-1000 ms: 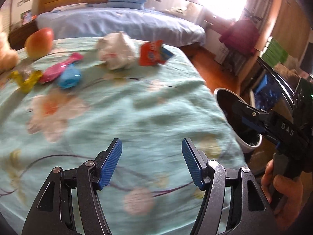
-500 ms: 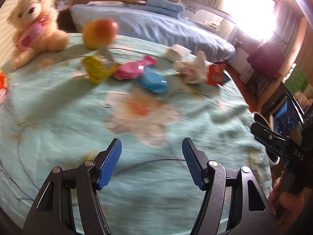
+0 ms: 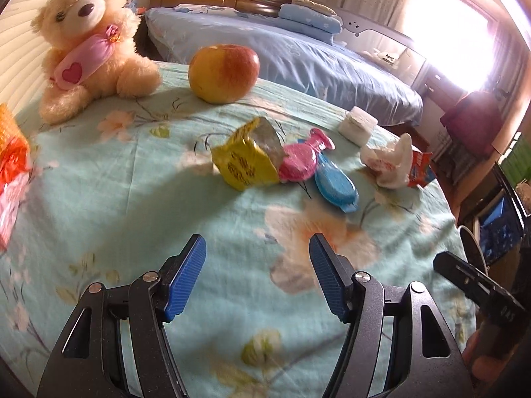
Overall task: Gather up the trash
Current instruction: 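Move both open grippers back over the candy packs on the bed, then grasp the pink candy pack with the left gripper while the right grasps the blue candy pack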
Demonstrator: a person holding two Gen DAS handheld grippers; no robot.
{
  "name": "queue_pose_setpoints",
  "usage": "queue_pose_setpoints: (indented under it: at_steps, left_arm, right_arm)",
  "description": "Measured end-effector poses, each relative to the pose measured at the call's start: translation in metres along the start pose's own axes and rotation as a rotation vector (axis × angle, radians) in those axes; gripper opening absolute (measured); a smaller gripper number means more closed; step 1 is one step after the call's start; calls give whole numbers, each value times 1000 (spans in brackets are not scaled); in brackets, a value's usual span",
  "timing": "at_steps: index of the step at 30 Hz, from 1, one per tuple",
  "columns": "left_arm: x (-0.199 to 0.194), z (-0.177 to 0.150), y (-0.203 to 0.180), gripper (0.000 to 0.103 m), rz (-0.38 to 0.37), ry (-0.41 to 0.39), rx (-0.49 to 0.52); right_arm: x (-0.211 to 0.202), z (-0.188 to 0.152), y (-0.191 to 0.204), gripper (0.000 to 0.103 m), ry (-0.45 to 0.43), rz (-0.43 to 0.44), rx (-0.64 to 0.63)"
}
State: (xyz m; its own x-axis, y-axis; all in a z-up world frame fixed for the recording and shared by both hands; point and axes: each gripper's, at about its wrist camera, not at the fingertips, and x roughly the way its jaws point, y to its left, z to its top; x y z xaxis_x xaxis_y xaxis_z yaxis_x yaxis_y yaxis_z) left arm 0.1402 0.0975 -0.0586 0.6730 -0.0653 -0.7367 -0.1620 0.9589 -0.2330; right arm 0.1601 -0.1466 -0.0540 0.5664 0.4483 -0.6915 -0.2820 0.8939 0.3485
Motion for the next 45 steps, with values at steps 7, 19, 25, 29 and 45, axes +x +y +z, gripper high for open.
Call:
queue_pose_setpoints:
  at_steps: [7,19,25,29,45]
  left_arm:
    - [24,24,2,67,16,27,28]
    - [32,43,32,61,23,-16,-4]
    - [35,43,37,23,-19,-1,-22]
    - [31,41,36,6,-23,-10,-17]
    - [13,28,39,44,7,-20,-28]
  right_arm:
    - [19,8,13,80,30,8,-30]
    - [68,26,54,77,89,11,-156]
    - [94,39,70,57,98,-33,-218]
    - [98,42,71,35,93,-54,-227]
    - [62,20,51,35,89,-10,-145]
